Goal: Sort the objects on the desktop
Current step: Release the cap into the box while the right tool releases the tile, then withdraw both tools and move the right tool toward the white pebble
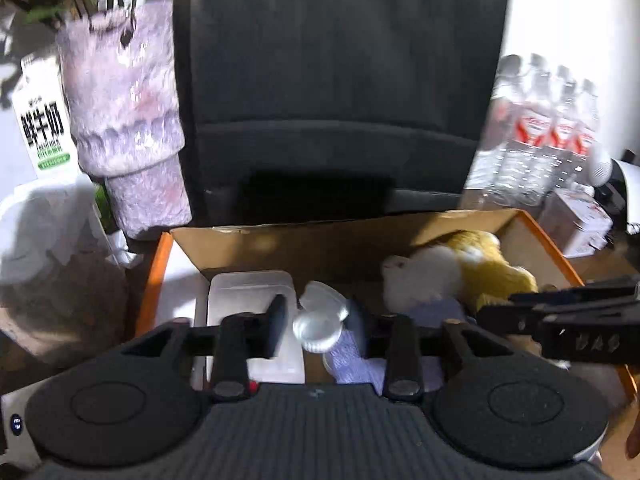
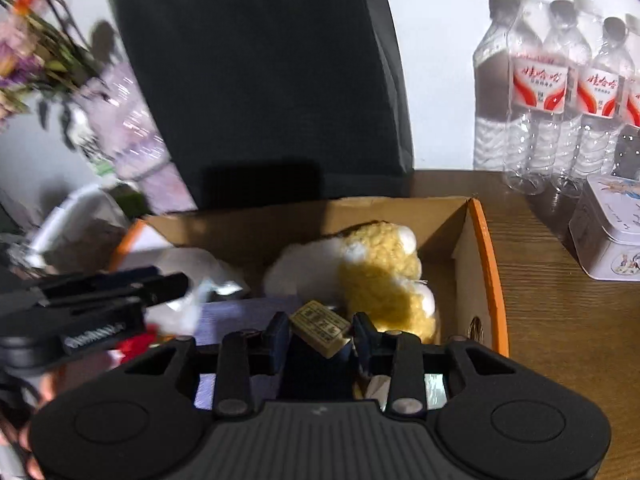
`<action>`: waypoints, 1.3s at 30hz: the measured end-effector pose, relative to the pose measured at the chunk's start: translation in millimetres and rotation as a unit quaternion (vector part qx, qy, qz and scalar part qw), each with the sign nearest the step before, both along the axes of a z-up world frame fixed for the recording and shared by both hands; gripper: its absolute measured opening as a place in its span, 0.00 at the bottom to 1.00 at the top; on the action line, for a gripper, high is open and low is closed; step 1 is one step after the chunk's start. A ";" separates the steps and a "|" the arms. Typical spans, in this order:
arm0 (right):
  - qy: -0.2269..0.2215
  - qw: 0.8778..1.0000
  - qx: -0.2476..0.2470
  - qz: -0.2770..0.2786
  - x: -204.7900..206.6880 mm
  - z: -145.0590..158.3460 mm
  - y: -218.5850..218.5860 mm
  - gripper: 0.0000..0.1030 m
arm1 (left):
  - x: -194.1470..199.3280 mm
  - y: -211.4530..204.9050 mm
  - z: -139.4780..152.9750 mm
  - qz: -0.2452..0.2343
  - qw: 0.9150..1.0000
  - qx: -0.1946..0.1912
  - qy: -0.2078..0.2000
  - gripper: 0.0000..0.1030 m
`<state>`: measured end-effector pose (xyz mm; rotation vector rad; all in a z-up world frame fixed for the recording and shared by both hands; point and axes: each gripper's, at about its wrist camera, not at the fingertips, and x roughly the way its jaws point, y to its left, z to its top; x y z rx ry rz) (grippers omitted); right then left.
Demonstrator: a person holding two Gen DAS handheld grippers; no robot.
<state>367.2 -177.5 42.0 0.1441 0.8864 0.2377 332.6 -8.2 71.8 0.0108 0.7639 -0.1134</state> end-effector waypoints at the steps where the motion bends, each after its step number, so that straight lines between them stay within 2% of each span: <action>1: -0.003 1.000 -0.006 0.000 -0.3 -0.3 1.6 0.33 | 2.1 2.0 -1.5 0.006 1.000 -0.003 0.003 0.53; 2: -0.009 1.000 -0.008 0.001 -2.6 1.6 2.4 0.33 | 1.8 2.7 -1.5 0.006 1.000 -0.007 0.001 0.53; 4: -0.033 0.999 -0.014 -0.008 -10.7 10.7 1.8 0.43 | -3.4 4.7 1.2 0.004 1.000 -0.006 -0.008 0.58; 6: -0.061 0.997 -0.032 -0.018 -20.0 24.0 0.6 0.48 | -7.2 3.4 5.9 0.002 1.000 0.001 -0.022 0.69; 10: -0.081 0.996 -0.034 -0.021 -41.1 43.5 -1.7 0.48 | -20.4 -1.3 21.2 0.008 0.999 0.009 -0.037 0.74; 12: -0.092 0.995 -0.038 -0.018 -58.0 52.1 -1.4 0.50 | -32.3 -4.7 31.3 0.014 0.999 0.016 -0.045 0.81; 15: -0.112 0.993 -0.041 -0.014 -88.8 62.4 -3.0 0.60 | -62.5 -8.2 46.9 0.033 0.997 0.031 -0.062 0.84; 17: -0.121 0.992 -0.037 -0.005 -115.3 65.7 -7.7 0.60 | -90.4 -8.4 57.5 0.041 0.996 0.034 -0.077 0.88; 20: -0.131 0.991 -0.028 0.011 -157.0 63.2 -9.2 0.68 | -136.1 -5.2 69.7 0.038 0.994 0.014 -0.101 0.94; 22: -0.136 0.990 -0.029 0.023 -185.8 58.1 -8.9 0.73 | -169.4 -3.2 73.1 0.029 0.993 0.002 -0.115 0.94; 26: -0.134 0.989 -0.039 0.036 -240.6 39.0 -10.4 0.74 | -230.8 -0.7 62.1 0.009 0.991 -0.001 -0.133 0.98; 31: -0.119 0.990 -0.069 0.026 -294.7 8.5 -13.2 0.76 | -286.6 -1.9 29.7 0.016 0.991 0.039 -0.127 0.98; 35: -0.115 0.991 -0.071 0.016 -336.3 -13.4 -14.1 0.76 | -324.8 -2.1 2.9 0.014 0.993 0.035 -0.113 0.98; 39: -0.136 0.986 -0.097 0.018 -375.4 -28.4 -3.8 0.76 | -362.3 -4.7 -16.7 0.000 0.991 0.024 -0.128 0.99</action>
